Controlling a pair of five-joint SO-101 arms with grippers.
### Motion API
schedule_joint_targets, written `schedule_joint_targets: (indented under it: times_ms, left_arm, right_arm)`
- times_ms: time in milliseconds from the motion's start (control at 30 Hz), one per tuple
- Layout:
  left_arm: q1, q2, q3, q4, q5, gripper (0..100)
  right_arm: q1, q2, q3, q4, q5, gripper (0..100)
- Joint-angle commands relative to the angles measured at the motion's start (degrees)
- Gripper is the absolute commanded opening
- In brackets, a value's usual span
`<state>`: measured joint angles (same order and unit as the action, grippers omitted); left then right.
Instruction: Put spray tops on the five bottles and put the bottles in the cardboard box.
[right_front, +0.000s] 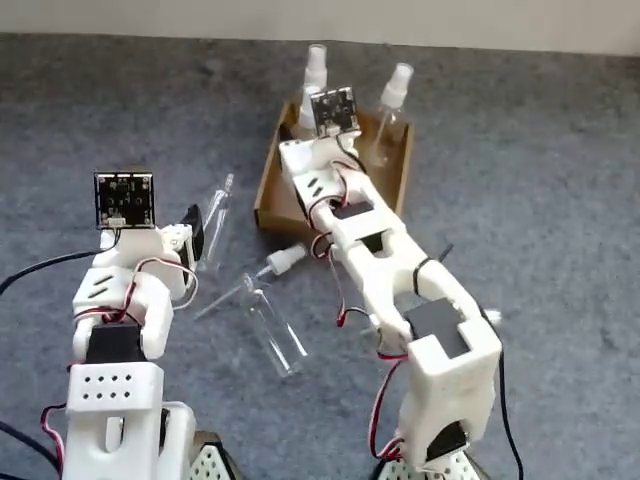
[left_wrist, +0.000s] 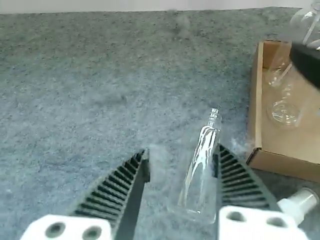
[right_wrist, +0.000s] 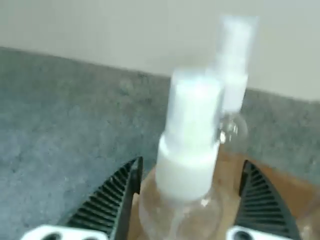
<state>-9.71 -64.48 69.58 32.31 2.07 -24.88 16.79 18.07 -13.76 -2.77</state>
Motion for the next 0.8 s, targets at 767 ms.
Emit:
schedule_joint_targets:
  times_ms: [767]
  left_arm:
    - [2.2, -0.4, -0.3, -1.3, -0.8, 16]
  right_arm:
    - [0.1, -38.2, -9.6, 51.6, -0.4, 26.6]
